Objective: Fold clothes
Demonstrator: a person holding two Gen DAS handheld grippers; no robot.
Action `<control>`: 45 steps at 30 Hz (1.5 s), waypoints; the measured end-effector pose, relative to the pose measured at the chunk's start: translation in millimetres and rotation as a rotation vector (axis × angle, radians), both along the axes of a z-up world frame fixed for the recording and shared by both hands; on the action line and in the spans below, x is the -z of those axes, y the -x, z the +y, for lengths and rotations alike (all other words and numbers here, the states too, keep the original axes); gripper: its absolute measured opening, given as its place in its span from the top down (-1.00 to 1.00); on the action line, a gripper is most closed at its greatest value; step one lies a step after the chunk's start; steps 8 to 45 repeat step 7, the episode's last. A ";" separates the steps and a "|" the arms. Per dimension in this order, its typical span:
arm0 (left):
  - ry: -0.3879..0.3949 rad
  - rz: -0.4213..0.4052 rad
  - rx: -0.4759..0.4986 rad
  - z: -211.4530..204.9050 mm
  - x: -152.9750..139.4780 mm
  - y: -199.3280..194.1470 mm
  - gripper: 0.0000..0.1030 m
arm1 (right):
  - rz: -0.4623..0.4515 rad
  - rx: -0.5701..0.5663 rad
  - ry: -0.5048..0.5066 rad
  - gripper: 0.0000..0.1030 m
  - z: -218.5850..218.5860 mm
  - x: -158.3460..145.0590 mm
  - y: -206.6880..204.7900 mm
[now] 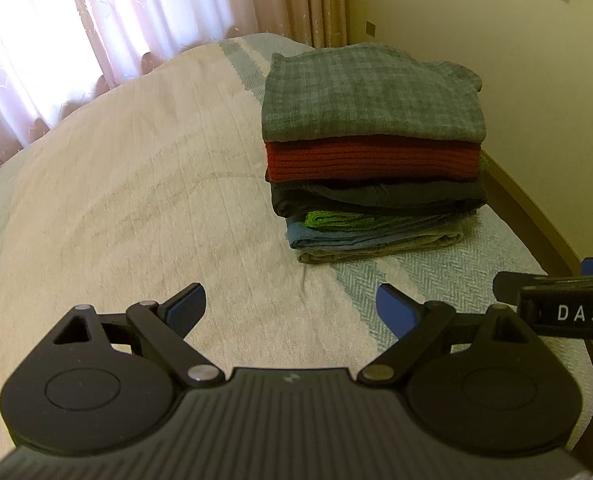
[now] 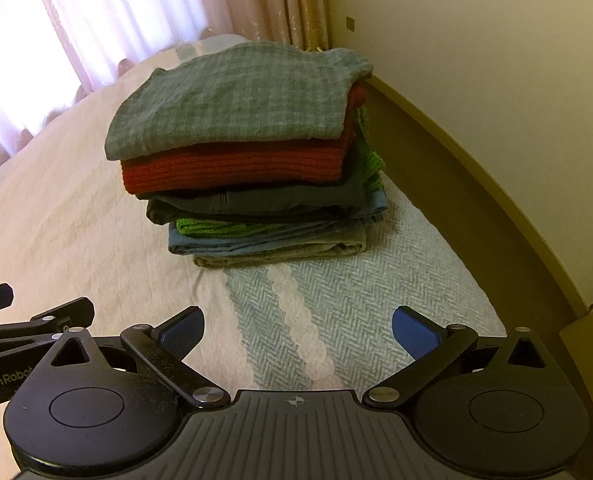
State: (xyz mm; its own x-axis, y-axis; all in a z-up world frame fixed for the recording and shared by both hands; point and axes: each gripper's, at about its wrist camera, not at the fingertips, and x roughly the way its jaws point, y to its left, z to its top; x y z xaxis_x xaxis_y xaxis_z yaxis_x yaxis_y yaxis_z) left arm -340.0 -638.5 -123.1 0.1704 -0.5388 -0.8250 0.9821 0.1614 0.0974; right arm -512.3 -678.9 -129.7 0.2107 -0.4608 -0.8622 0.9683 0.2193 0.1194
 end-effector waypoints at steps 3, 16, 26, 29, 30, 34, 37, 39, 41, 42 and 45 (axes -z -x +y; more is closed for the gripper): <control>0.000 0.000 0.003 -0.8 0.7 0.5 -0.75 | 0.000 0.001 0.000 -0.99 0.3 0.1 0.8; 0.011 -0.003 0.007 -0.4 0.3 2.1 -0.75 | -0.001 0.002 0.003 -0.99 0.5 -0.2 2.3; 0.011 -0.003 0.007 -0.4 0.3 2.1 -0.75 | -0.001 0.002 0.003 -0.99 0.5 -0.2 2.3; 0.011 -0.003 0.007 -0.4 0.3 2.1 -0.75 | -0.001 0.002 0.003 -0.99 0.5 -0.2 2.3; 0.011 -0.003 0.007 -0.4 0.3 2.1 -0.75 | -0.001 0.002 0.003 -0.99 0.5 -0.2 2.3; 0.011 -0.003 0.007 -0.4 0.3 2.1 -0.75 | -0.001 0.002 0.003 -0.99 0.5 -0.2 2.3; 0.011 -0.003 0.007 -0.4 0.3 2.1 -0.75 | -0.001 0.002 0.003 -0.99 0.5 -0.2 2.3; 0.011 -0.003 0.007 -0.4 0.3 2.1 -0.75 | -0.001 0.002 0.003 -0.99 0.5 -0.2 2.3; 0.011 -0.003 0.007 -0.4 0.3 2.1 -0.75 | -0.001 0.002 0.003 -0.99 0.5 -0.2 2.3; 0.011 -0.003 0.007 -0.4 0.3 2.1 -0.75 | -0.001 0.002 0.003 -0.99 0.5 -0.2 2.3; 0.011 -0.003 0.007 -0.4 0.3 2.1 -0.75 | -0.001 0.002 0.003 -0.99 0.5 -0.2 2.3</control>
